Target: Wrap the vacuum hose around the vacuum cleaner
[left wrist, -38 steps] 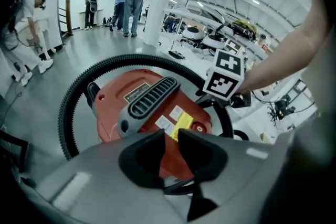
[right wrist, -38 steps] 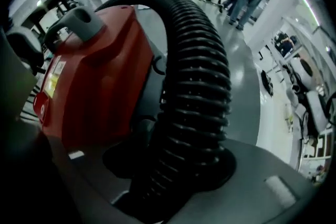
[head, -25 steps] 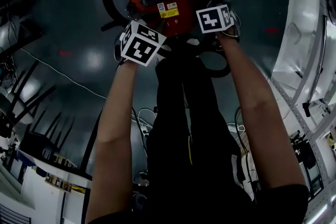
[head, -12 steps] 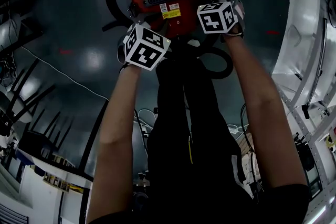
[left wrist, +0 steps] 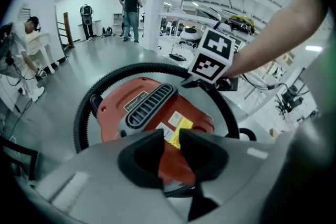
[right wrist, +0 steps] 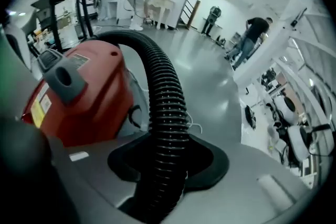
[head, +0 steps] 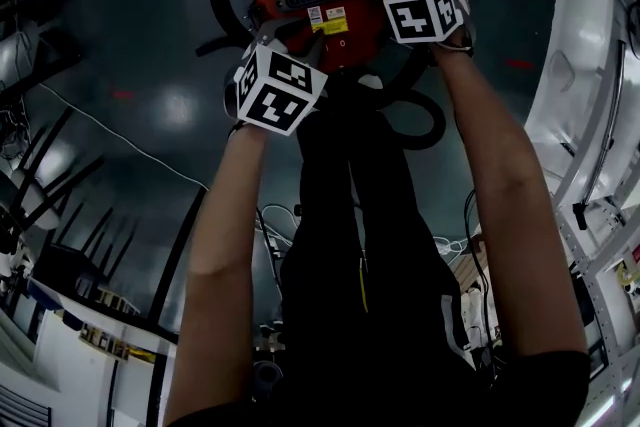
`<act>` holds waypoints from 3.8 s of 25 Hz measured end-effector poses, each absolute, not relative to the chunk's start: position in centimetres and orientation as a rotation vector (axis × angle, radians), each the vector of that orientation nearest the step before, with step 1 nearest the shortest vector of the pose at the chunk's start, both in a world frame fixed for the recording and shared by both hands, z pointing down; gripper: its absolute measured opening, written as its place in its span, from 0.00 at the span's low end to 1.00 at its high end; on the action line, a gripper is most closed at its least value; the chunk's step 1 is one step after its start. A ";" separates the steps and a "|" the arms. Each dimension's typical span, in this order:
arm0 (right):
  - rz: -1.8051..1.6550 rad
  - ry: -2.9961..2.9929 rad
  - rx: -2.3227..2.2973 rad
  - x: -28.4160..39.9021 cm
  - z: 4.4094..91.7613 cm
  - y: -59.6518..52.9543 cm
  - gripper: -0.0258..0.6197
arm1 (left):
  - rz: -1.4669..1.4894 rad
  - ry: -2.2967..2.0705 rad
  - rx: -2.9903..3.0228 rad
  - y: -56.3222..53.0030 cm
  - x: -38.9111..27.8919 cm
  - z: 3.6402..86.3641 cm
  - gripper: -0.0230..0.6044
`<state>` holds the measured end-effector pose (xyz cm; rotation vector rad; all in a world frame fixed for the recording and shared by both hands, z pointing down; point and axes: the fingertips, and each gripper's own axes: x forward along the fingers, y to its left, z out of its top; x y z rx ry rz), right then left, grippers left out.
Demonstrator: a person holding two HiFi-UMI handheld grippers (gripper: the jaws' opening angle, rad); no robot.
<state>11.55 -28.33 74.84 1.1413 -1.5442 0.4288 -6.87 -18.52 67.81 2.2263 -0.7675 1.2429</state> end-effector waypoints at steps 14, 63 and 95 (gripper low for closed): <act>0.716 -1.426 1.012 13.5 79.7 -26.2 0.26 | 1.187 -0.806 2.314 -20.5 -5.4 65.9 0.20; 0.683 -1.847 1.367 6.0 61.7 -18.9 0.03 | 1.037 -1.058 2.120 -16.8 -7.7 61.2 0.06; 0.876 -1.882 1.416 1.8 48.0 -5.5 0.03 | 0.923 -1.075 2.076 -5.5 -9.2 48.1 0.05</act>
